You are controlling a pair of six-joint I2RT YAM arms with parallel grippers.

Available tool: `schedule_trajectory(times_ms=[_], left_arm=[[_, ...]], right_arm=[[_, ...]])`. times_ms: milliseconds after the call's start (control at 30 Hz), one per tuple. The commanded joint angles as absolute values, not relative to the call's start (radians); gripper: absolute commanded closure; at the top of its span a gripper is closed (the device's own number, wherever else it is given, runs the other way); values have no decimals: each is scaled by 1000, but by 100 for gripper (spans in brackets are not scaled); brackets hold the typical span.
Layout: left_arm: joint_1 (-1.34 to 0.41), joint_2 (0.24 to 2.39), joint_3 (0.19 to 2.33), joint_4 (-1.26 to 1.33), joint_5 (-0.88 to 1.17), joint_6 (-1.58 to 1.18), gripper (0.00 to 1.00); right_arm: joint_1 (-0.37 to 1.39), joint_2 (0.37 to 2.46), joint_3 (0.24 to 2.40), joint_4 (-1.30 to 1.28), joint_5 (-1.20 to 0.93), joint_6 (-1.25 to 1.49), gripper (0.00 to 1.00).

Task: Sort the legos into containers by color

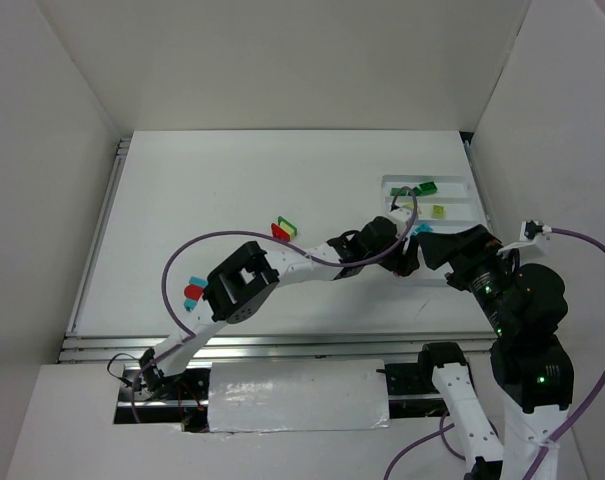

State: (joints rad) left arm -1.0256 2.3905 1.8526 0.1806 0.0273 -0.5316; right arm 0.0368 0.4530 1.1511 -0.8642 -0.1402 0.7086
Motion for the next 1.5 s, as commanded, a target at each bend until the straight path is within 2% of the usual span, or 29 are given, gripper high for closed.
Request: schedule_trajectory(times_ms=[0, 100, 200, 300, 333, 367, 467, 567, 633, 733, 767, 833, 867, 900, 967, 1067, 1167, 1233, 1267, 1367, 1467], left_arm=[[-1037, 2266, 1827, 252, 23, -546, 25], [-1037, 2171, 1772, 267, -11, -552, 24], [-1032, 2062, 1721, 226, -156, -548, 12], [-1019, 1979, 1712, 56, -330, -575, 3], [-1002, 1961, 1713, -6, -378, -616, 3], [-990, 1922, 1709, -149, -467, -646, 1], [-905, 1834, 1669, -436, -544, -800, 1], [-734, 1717, 1591, -657, -560, -940, 0], [-671, 1637, 1505, -718, -580, -943, 0], [-589, 1450, 1418, -797, -647, -891, 0], [-571, 1366, 1407, -820, -659, -875, 0], [-535, 1293, 1385, -877, -673, -803, 0], [-526, 1234, 1379, -893, -664, -773, 0], [-505, 1208, 1368, -903, -651, -703, 0], [-492, 1146, 1356, -919, -638, -632, 1], [-469, 1056, 1257, -868, -714, -520, 1], [-465, 951, 1114, -783, -698, -529, 1], [-454, 893, 1011, -709, -649, -515, 1], [-437, 890, 1002, -712, -615, -514, 1], [-430, 907, 1016, -704, -603, -508, 0], [-407, 943, 1023, -706, -540, -491, 0]], right_arm=[[41, 449, 1144, -839, -156, 687, 0], [41, 454, 1135, -834, -160, 680, 0], [41, 457, 1118, -816, -187, 666, 0], [41, 475, 1077, -770, -282, 640, 0], [41, 483, 1054, -759, -337, 634, 0], [41, 497, 1040, -737, -357, 623, 0], [41, 503, 985, -684, -390, 623, 0], [44, 515, 937, -612, -405, 641, 0], [48, 540, 901, -550, -425, 655, 0], [139, 645, 845, -444, -369, 686, 0], [269, 746, 845, -431, -307, 680, 0], [412, 901, 929, -452, -100, 641, 0], [470, 1099, 981, -484, -60, 576, 0], [562, 1200, 1111, -515, -5, 527, 0], [636, 1471, 1228, -555, 70, 382, 0], [702, 1712, 1394, -513, 159, 230, 0], [701, 1879, 1570, -454, 129, 131, 0], [701, 2009, 1678, -523, 143, 88, 0], [700, 2054, 1789, -560, 147, 69, 0], [699, 2189, 1935, -649, 182, 20, 0], [701, 2259, 1977, -653, 180, -21, 0]])
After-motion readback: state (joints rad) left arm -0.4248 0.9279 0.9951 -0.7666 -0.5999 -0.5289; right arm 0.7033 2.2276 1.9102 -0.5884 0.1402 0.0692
